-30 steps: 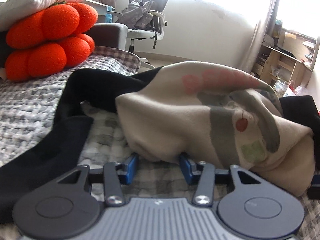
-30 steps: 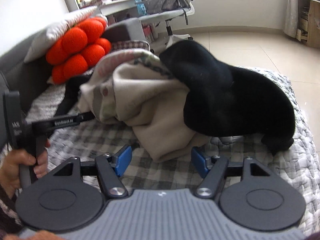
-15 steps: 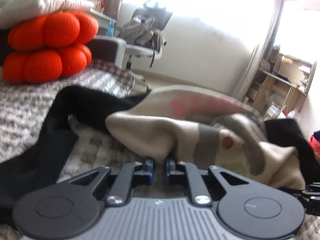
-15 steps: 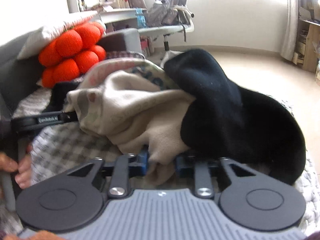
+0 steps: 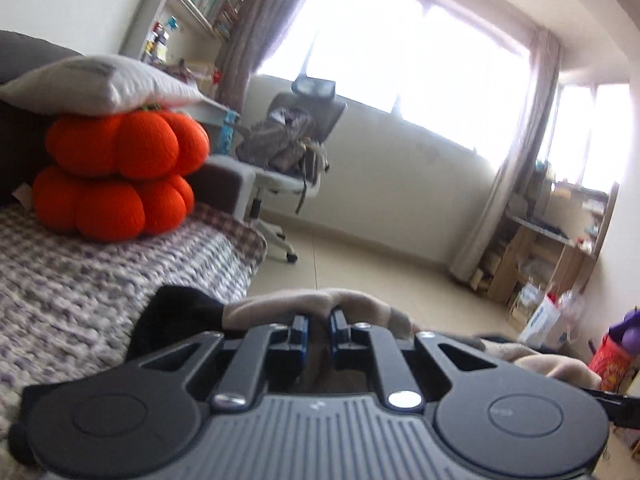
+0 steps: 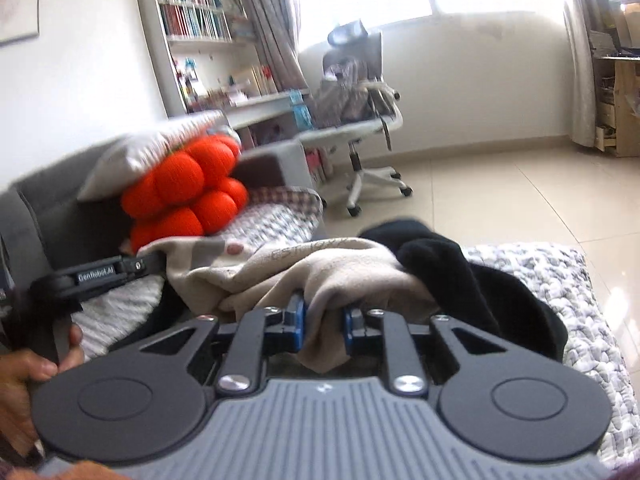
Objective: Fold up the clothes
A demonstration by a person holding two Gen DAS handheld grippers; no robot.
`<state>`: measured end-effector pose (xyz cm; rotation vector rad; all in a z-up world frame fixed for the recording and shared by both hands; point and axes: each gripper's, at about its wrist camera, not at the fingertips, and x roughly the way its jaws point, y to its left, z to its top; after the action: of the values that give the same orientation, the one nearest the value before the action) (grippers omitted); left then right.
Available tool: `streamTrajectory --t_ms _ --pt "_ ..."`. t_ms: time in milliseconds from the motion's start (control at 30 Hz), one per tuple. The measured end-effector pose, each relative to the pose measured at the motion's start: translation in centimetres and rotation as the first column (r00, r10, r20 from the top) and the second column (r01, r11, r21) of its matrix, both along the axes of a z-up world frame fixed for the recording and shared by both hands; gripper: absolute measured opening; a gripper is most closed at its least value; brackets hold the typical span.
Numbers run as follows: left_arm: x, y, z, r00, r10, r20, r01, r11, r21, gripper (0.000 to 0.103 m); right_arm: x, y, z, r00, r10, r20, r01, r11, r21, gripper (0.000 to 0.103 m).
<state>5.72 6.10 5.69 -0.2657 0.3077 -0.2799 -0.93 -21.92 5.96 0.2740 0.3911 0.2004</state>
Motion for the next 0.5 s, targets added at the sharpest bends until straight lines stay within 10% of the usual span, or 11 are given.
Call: streamTrajectory --t_ms 500 --pt "-5.1 4.0 3.6 0.996 0.079 0.031 -0.08 0.997 0.021 0.01 -3.4 0.8 2.9 0.996 0.048 0.081 -0.057 0.992 0.11 0.021"
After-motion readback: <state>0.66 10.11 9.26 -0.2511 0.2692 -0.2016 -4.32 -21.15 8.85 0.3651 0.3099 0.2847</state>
